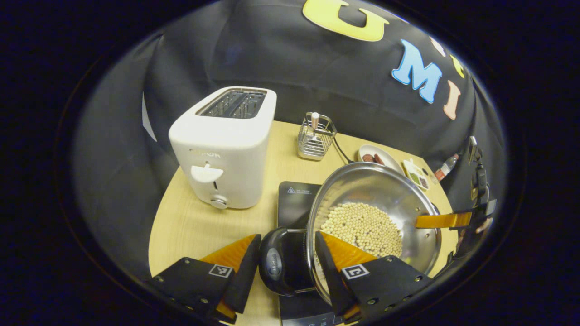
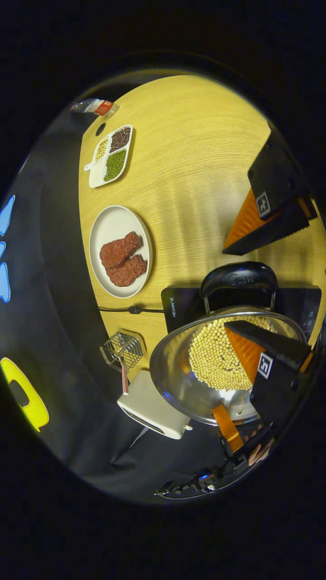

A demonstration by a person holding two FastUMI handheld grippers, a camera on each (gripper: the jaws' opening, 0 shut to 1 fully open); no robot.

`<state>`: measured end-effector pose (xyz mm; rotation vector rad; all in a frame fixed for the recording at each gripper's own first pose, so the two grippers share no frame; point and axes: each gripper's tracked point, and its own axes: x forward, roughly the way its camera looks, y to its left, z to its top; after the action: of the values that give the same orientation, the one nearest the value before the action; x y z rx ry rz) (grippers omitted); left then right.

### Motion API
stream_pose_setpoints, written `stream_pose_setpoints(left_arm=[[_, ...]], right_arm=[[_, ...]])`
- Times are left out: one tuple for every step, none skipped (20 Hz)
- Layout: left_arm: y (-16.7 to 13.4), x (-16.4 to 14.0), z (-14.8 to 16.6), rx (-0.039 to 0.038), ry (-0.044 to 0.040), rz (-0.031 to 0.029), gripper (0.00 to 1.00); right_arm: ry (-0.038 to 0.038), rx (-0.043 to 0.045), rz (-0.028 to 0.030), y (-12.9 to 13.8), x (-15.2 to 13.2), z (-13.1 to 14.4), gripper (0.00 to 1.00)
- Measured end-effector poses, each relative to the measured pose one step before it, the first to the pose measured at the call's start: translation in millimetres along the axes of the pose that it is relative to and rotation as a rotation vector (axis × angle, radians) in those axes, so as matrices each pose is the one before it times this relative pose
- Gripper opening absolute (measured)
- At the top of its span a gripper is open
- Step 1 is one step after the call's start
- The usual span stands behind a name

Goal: First push the handle of the pot to place it horizontally, then grasp the pot with both hands and set it on the induction cooktop.

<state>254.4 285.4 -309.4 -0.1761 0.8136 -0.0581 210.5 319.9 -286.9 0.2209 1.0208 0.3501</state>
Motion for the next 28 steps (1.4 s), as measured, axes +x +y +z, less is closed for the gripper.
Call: stream_pose_setpoints(left_arm=[[-2.02, -4.3, -0.09, -0.00871, -0.00144, 0.00204, 0.76], [1.86, -3.72, 1.4, -0.00321, -0.01131, 0.023, 0.82], [0.34, -5.42, 2.35, 0.00264, -0.01788, 0.01986, 0.82], [0.15, -9.72, 4.11, 0.01114, -0.02259, 0.02108, 0.82], [-0.88, -10.21, 5.52, 0.01435, -0.02676, 0.01969, 0.82], [-2.93, -11.26, 7.74, 0.01649, -0.03239, 0.02004, 0.82], [-1.95, -12.73, 10.56, 0.01467, -0.0401, 0.02023, 0.82], [-4.31, -13.94, 10.93, 0.01241, -0.04543, 0.02012, 0.78], [-4.37, -13.12, 10.12, 0.01132, -0.03639, 0.01312, 0.78], [-6.45, -14.93, 10.35, 0.01354, -0.04334, 0.01131, 0.78], [-9.05, -14.55, 12.42, 0.01206, -0.04306, 0.0077, 0.78], [-10.41, -16.47, 11.67, 0.0098, -0.04228, 0.00724, 0.82], [-10.41, -15.82, 11.19, 0.00783, -0.03446, 0.00767, 0.86], [-13.29, -14.14, 9.82, 0.00638, -0.03041, 0.008, 0.82], [-13.2, -12.76, 10.08, 0.00228, -0.03147, 0.00466, 0.82], [-16.76, -15.27, 8.63, 0.00145, -0.02874, -0.00512, 0.82], [-14.74, -12.11, 11.45, 0.00825, -0.0266, -0.00186, 0.79], [-9.35, -13.11, 10.63, 0.01743, -0.02509, 0.01879, 0.81], [-9.78, -9.89, 9.98, 0.0199, -0.02432, 0.01684, 0.82], [-16.28, -8.92, 8.11, 0.01519, -0.02629, -0.00367, 0.78], [-17.89, -10.01, 11.87, 0.0075, -0.02624, -0.01251, 0.82], [-18.83, -9.94, 9.48, 0.00139, -0.02347, -0.01484, 0.82], [-17.06, -9.54, 11.11, -0.00876, -0.0165, -0.00894, 0.79], [-15.62, -10.42, 7.75, -0.01343, -0.01509, -0.00954, 0.79], [-15.21, -12.27, 9.37, -0.01266, -0.0135, -0.00622, 0.79], [-9.55, -11.2, 0.95, -0.00451, -0.01247, 0.00168, 0.79], [-11.04, -9.26, 3.35, 0.00827, -0.01007, 0.0158, 0.78], [-10.85, -12.01, -0.39, 0.02193, -0.00039, 0.01754, 0.78]], right_arm=[[-0.01196, -0.00657, -0.00409, -1.43, -3.35, 1.23, 0.98], [-0.01515, -0.00858, 0.00156, -0.5, -4.69, 2.38, 0.98], [-0.01439, -0.01127, 0.00282, 0.66, -6.33, 1.51, 0.98], [-0.01492, -0.01026, -0.00085, -1.58, -7.72, 2.2, 0.98], [-0.01939, -0.00771, -0.00194, -1.56, -9.15, 2.32, 0.98], [-0.01951, -0.00774, -0.00319, -3.46, -10.38, 3.09, 0.98], [-0.02023, -0.00773, -0.00476, -3.98, -10.54, 2.67, 0.98], [-0.02021, -0.00419, -0.0107, -6.12, -11.41, 3.14, 0.98], [-0.02193, -0.0001, -0.00705, -5.7, -11.5, 3.62, 0.98], [-0.03056, -0.00019, -0.00836, -6.72, -13.03, 5.64, 0.98], [-0.03643, -0.00352, -0.00754, -7.84, -13.59, 6.2, 0.98], [-0.04099, -0.00801, -0.01141, -8.9, -12.99, 6.85, 0.98], [-0.03532, -0.01133, -0.0205, -11.54, -12.8, 4.72, 0.98], [-0.02623, -0.01135, -0.02001, -11.65, -12.95, 4.3, 0.98], [-0.01459, -0.003, -0.00769, -7.89, -12.74, 2.66, 0.98], [-0.01131, 0.00042, 0.002, -6.03, -10.9, 2.42, 0.98], [-0.01022, 0.00034, -0.00491, -8.46, -10.59, 1.87, 0.98], [-0.01482, -0.00274, -0.00622, -9.23, -9.84, 3.73, 0.98], [-0.02152, -0.00958, -0.00779, -8.74, -8.63, 2.96, 0.98], [-0.02398, -0.01277, -0.01109, -6.01, -4.98, 5.35, 0.98], [-0.02785, -0.01549, -0.00708, -8.92, -9.82, 4.75, 0.98], [-0.0309, -0.01874, -0.00657, -9.07, -10.24, 5.45, 0.98], [-0.03106, -0.01885, -0.01189, -10.32, -9.47, 4.6, 0.98], [-0.02671, -0.01648, -0.01551, -11.1, -8.45, 3.91, 0.98], [-0.03155, -0.0107, -0.01044, -9.72, -8.63, 5.24, 0.98], [-0.03833, -0.00822, -0.0009, -7.56, -9.0, 7.26, 0.98], [-0.03424, -0.00851, 0.00222, -6.89, -8.69, 6.08, 0.98], [-0.0336, -0.00986, -0.00299, -8.44, -9.63, 6.17, 0.98]])
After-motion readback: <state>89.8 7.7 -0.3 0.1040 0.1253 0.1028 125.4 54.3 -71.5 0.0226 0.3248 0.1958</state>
